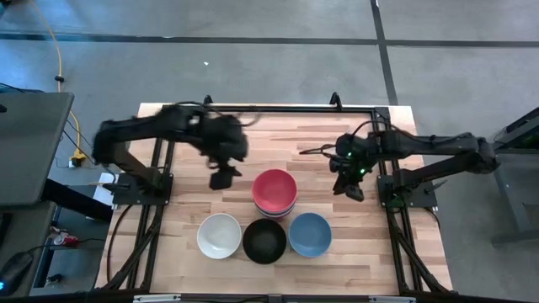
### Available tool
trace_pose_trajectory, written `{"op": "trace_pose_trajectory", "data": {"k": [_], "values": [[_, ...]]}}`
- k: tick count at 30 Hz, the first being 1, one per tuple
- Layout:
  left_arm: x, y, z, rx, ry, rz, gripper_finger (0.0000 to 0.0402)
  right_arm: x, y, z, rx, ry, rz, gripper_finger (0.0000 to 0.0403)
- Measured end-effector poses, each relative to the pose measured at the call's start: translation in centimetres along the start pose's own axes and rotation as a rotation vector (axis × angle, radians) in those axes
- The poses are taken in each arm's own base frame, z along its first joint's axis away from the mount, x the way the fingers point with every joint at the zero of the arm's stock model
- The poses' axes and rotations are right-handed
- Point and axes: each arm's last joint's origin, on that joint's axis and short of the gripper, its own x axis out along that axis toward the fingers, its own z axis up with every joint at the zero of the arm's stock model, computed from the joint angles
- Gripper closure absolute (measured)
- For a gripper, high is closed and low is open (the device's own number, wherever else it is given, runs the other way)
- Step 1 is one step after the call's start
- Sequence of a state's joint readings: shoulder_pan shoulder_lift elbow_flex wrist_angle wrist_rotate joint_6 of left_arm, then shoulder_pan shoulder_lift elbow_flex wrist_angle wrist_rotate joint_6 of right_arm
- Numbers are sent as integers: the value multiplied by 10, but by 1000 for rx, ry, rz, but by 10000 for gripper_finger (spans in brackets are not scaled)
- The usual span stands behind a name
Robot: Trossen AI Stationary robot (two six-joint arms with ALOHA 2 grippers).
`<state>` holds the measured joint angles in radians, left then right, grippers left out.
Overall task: Nest bowls inside each other
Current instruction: Stack the blue bowl on top of the orange bowl
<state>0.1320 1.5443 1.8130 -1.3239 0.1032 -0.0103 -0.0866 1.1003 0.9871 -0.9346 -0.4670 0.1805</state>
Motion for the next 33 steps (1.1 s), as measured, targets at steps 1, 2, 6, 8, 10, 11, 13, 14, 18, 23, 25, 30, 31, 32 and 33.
{"op": "trace_pose_trajectory", "data": {"k": [1, 2, 6, 8, 10, 11, 13, 14, 18, 23, 25, 30, 31, 32, 33], "values": [[-11, -4, -4, 7, -31, 26, 190, 5, 0, -1, 7, 1, 16, 321], [-22, -8, -9, 14, -61, 49, 190, 10, 1, 0, 6, -7, 25, 314], [-56, -24, -27, 19, -168, 142, 190, 22, 4, 0, 37, -53, 16, 290], [-70, -33, -36, 25, -217, 187, 190, 27, 4, -1, 86, -84, -42, 283], [-82, -42, -46, 31, -256, 234, 190, 32, 4, -2, 135, -96, -120, 280], [-85, -46, -50, 36, -273, 262, 190, 34, 4, -3, 155, -106, -158, 280], [-87, -53, -58, 42, -303, 312, 190, 39, 5, -5, 186, -119, -226, 279], [-86, -55, -64, 43, -306, 335, 190, 42, 7, -5, 190, -129, -243, 279], [-70, -55, -91, 10, -297, 433, 190, 63, 13, -12, 190, -91, -302, 279], [-46, -51, -124, -19, -305, 445, 190, 91, 28, -18, 84, -42, -290, 279], [-42, -49, -131, -36, -347, 424, 190, 97, 33, -21, 53, -44, -314, 279], [-40, -44, -145, -71, -423, 395, 190, 111, 40, -24, 53, -53, -350, 279], [-40, -43, -148, -71, -426, 393, 190, 115, 42, -23, 58, -60, -341, 279], [-39, -42, -149, -74, -432, 389, 190, 119, 43, -24, 59, -56, -339, 279], [-39, -42, -149, -80, -446, 383, 190, 122, 44, -26, 67, -46, -342, 279]]}}
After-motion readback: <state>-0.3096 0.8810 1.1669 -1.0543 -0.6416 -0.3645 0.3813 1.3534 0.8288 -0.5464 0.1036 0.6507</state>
